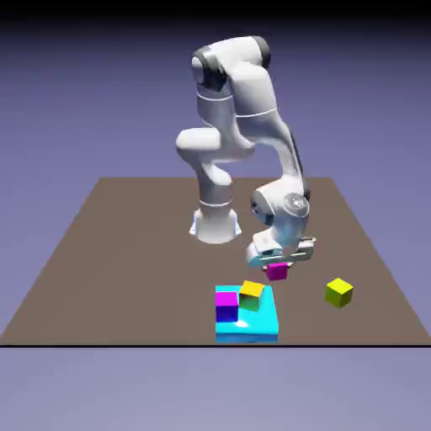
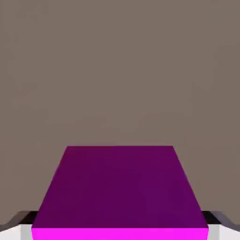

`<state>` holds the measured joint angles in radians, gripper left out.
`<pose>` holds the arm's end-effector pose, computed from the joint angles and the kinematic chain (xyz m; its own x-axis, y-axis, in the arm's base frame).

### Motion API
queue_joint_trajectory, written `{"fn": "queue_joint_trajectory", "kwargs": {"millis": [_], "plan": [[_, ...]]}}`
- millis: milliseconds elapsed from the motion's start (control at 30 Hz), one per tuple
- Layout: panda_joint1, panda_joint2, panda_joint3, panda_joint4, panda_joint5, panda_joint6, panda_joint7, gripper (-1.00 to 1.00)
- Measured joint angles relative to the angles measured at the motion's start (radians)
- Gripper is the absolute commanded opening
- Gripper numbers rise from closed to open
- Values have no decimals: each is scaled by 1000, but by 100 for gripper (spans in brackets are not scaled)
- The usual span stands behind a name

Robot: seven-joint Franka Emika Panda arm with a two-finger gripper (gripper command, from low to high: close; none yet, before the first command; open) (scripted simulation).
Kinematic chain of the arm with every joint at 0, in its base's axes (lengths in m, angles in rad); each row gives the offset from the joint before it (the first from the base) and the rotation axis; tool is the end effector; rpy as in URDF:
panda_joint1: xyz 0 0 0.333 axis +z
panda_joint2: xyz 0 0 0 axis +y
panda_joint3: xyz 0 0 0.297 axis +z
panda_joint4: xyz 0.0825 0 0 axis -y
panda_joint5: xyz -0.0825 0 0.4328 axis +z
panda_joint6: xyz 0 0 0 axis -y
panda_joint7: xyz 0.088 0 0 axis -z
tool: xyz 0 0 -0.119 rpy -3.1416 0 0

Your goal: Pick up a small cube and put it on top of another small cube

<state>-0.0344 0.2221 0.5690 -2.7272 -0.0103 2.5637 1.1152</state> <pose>0.2921 0.2055 0.0660 0.8005 -0.5427 -0.2545 -0.4858 -0.8361 0.2549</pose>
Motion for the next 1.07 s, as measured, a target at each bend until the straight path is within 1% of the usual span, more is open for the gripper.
{"fn": "queue_joint_trajectory", "kwargs": {"millis": [133, 200, 767, 833, 933, 967, 1033, 1067], "plan": [[-80, -145, 105, 14, 124, -143, -87, -100], [-89, -160, 116, 15, 136, -157, -95, -100], [-88, 247, 235, 631, -94, -420, 461, -100], [-88, 251, 236, 637, -97, -422, 467, -100], [-27, 346, 170, 593, -164, -292, 505, -100], [-17, 361, 159, 586, -175, -271, 511, 100], [-17, 361, 159, 586, -178, -271, 512, 100], [-37, 330, 181, 601, -155, -315, 500, 100]]}}
